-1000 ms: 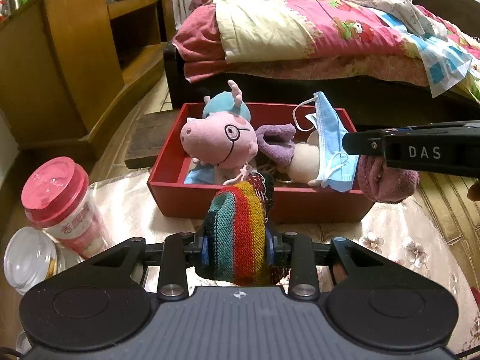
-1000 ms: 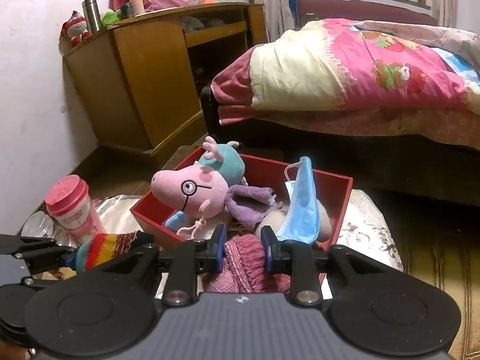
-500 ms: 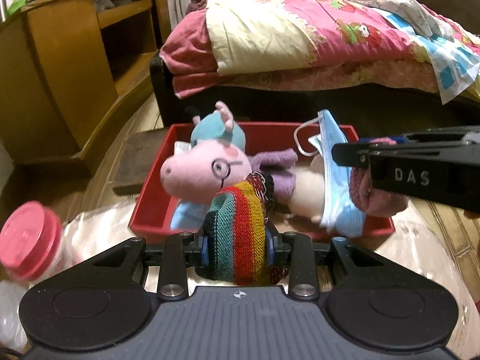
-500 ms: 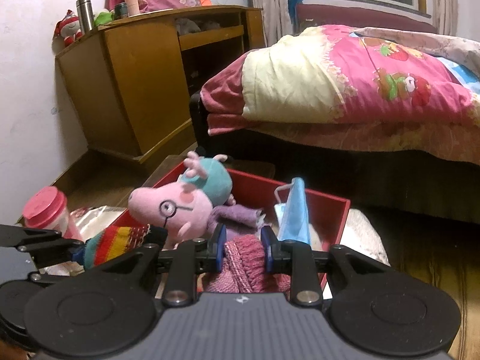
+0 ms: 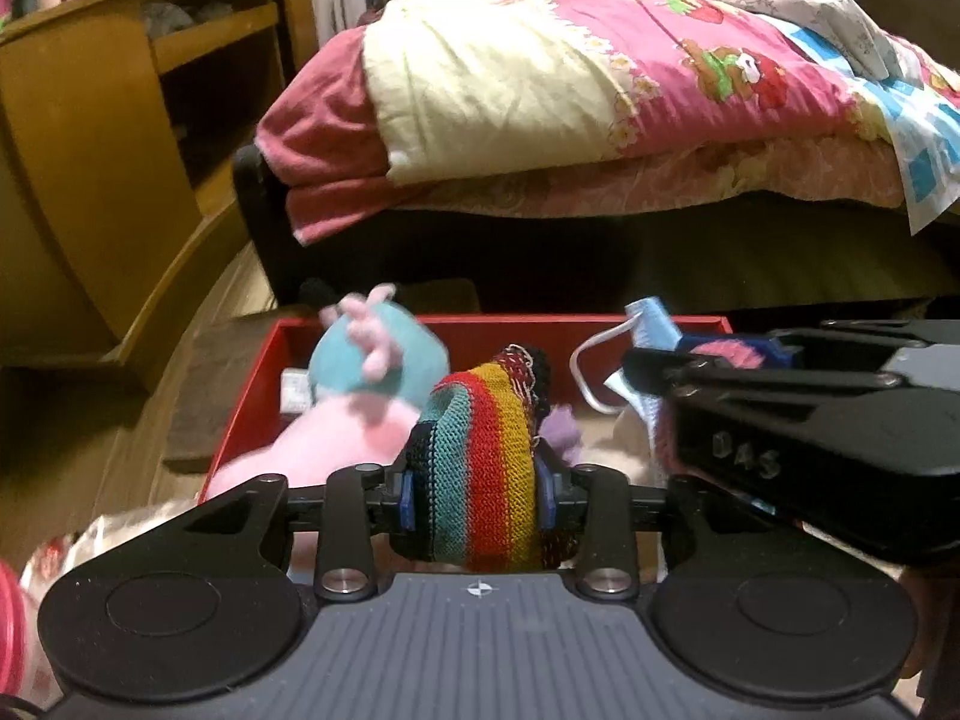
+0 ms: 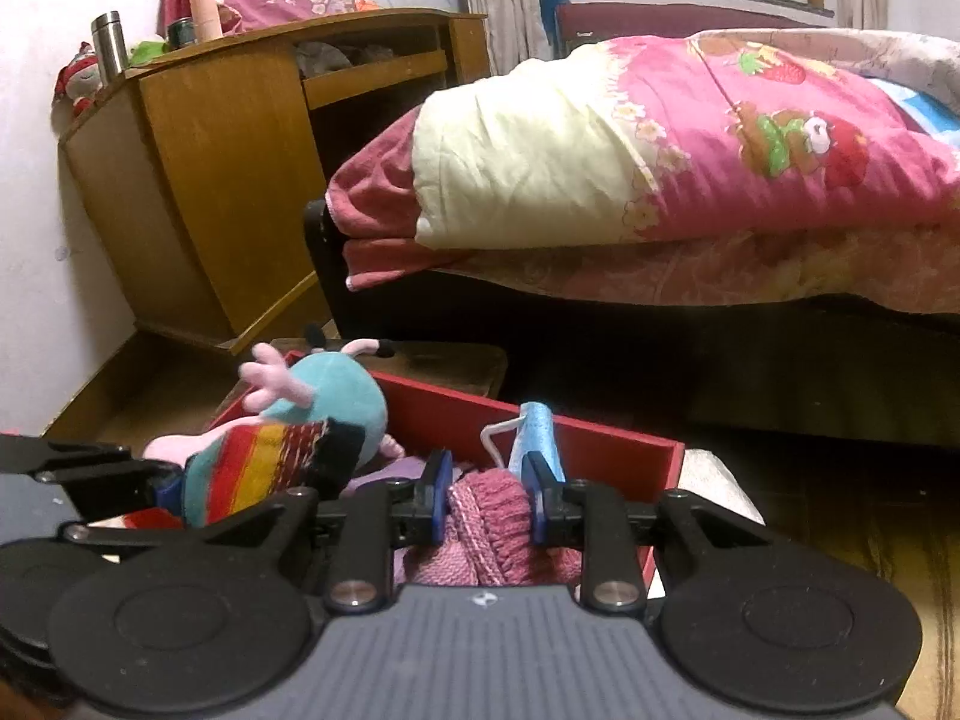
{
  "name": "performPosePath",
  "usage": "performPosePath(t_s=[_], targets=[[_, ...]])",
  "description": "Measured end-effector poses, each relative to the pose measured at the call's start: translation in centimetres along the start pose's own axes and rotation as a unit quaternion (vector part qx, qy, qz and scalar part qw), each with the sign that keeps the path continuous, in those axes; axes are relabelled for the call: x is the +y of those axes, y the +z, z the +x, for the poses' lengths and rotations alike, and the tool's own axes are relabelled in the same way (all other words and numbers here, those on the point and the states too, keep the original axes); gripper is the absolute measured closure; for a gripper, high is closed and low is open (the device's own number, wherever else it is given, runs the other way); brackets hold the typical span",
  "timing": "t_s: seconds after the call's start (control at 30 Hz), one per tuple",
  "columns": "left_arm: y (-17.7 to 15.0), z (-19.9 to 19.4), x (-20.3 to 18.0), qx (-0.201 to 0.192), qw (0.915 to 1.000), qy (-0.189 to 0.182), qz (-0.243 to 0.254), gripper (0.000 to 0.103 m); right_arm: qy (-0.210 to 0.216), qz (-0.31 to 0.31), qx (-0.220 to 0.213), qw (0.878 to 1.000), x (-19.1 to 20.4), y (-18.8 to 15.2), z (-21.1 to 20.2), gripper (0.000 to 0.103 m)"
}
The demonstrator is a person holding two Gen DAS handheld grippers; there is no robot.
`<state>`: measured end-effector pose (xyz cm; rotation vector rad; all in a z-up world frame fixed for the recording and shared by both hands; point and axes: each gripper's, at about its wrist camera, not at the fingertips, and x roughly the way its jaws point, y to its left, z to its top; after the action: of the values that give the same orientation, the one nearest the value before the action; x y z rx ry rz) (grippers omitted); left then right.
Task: Organize soft objects
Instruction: 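Open both tools to drop the striped sock and pink item into the red box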
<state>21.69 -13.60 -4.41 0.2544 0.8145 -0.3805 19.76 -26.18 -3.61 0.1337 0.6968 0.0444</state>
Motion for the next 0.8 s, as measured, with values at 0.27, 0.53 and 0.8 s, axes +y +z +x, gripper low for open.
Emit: performPosePath(t_s=[0.27, 0.53, 0.8], targets=[[0.4, -0.5, 0.4, -0.018, 0.9996, 0.023, -0.005, 0.032, 0.007, 0.022, -0.012, 1.0, -1.2, 0.3, 0.5, 0.071], [0.2, -3.2, 1.1, -0.028, 0.9992, 0.028, -0.004, 0.031, 0.006, 0.039, -0.037, 0.999, -1.0, -0.1, -1.0, 0.066], [-1.1, -6.9, 1.4, -0.042, 0.9986, 0.031, -0.002, 0.028, 0.009, 0.036, -0.042, 0.998, 0.0, -0.5, -4.4, 0.065]])
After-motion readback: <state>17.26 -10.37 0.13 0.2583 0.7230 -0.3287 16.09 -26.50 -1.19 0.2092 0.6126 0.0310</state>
